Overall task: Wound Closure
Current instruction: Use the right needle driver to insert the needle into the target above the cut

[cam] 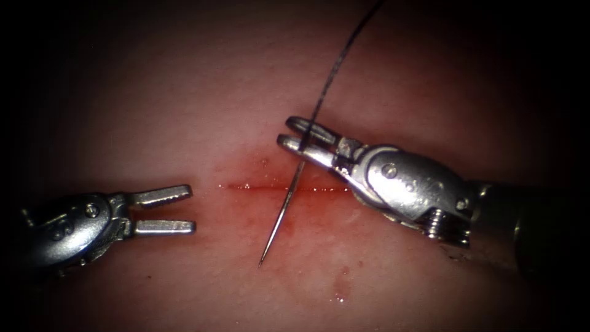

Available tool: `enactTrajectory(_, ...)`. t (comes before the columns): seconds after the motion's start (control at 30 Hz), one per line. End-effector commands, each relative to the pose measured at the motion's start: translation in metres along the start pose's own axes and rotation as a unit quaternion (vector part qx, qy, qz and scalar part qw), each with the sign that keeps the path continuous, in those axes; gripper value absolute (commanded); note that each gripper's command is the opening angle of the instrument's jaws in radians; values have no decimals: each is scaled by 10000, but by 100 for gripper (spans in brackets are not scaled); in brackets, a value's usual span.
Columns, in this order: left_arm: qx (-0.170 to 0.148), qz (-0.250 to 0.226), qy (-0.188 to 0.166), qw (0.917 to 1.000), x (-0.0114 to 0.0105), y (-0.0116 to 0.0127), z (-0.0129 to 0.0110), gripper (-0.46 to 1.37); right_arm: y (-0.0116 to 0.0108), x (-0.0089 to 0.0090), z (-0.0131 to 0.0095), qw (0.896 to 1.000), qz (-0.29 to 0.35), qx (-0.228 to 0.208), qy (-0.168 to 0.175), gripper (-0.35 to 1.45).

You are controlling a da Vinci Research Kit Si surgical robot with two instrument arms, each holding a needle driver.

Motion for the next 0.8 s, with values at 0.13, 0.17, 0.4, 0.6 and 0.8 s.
enactTrajectory(0.13,-32,1,2,10000,0,0,0,7,0,0,-1,10000,-36,6,-6,-35)
enactTrajectory(0.17,-32,1,2,10000,0,0,0,8,0,1,-1,10000,-64,8,-4,-35)
enactTrajectory(0.4,-22,60,5,10000,0,0,1,7,1,2,1,9989,-404,192,116,-35)
enactTrajectory(0.6,-50,74,39,10000,-2,2,6,2,8,6,9,9955,-794,457,261,-35)
enactTrajectory(0.8,-47,131,54,9999,-5,1,11,-3,19,11,22,9902,-1133,732,371,-35)
